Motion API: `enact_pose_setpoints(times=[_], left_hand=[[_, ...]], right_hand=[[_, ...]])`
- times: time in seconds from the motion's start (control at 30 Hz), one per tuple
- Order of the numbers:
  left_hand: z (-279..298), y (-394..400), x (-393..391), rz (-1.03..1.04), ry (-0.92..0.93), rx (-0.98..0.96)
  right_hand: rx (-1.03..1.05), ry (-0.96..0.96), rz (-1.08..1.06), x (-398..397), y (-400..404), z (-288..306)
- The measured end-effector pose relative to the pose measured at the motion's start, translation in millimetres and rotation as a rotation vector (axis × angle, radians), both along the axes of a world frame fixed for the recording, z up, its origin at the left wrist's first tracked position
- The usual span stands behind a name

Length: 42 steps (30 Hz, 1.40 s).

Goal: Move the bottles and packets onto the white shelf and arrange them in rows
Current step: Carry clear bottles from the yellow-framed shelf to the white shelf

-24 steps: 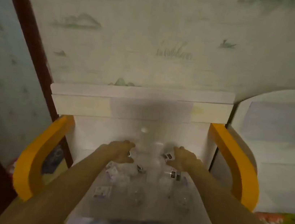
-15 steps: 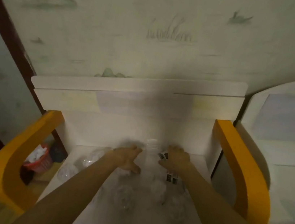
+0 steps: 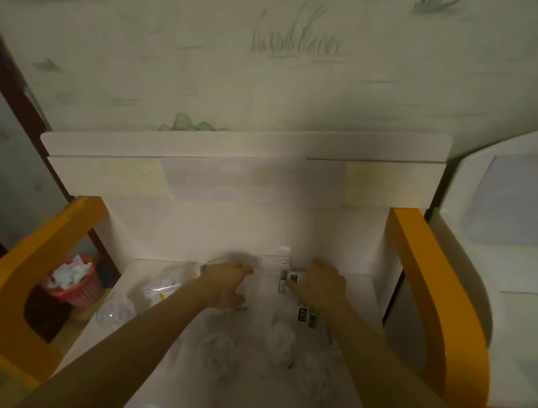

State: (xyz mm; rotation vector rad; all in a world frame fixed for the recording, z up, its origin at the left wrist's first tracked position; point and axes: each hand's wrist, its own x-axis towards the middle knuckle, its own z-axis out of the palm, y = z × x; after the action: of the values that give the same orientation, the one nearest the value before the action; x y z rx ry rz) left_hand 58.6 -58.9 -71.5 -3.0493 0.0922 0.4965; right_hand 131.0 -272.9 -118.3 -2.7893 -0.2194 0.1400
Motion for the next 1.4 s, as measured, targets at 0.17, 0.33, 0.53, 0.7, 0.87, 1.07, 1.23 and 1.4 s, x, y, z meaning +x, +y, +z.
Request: enact_pose_setpoints(times=[0.17, 0.33, 0.53, 0.7, 0.87, 1.07, 1.23, 1.4], left_hand=[[7, 5, -3, -0.016, -0.071, 0.0], [14, 8, -11, -0.031, -0.146, -0.034], [26, 14, -24, -0.028, -0.196, -0.058], [43, 20, -39, -0.024, -0.229, -0.082], [73, 14, -57, -0.046, -0.322, -0.114], [112, -13, -78, -0.068, -0.559, -0.274], [138, -63, -83, -0.031, -0.69, -0.567], [154, -136, -93, -0.154, -0.718, -0.667]], right_hand=[[0.057, 0.006, -0.042, 0, 10, -2], [0.116, 0.07, -0.095, -1, 23, -3], [0.193, 0.074, -0.112, -13, 23, -7], [0.188, -0.012, -0.053, -31, 10, 20], [0.162, -0.171, 0.041, -58, -7, 76], [0.063, -0.435, 0.105, -103, -40, 153], [0.066, -0.567, 0.021, -139, -103, 203], [0.08, -0.627, -0.197, -172, -175, 213]])
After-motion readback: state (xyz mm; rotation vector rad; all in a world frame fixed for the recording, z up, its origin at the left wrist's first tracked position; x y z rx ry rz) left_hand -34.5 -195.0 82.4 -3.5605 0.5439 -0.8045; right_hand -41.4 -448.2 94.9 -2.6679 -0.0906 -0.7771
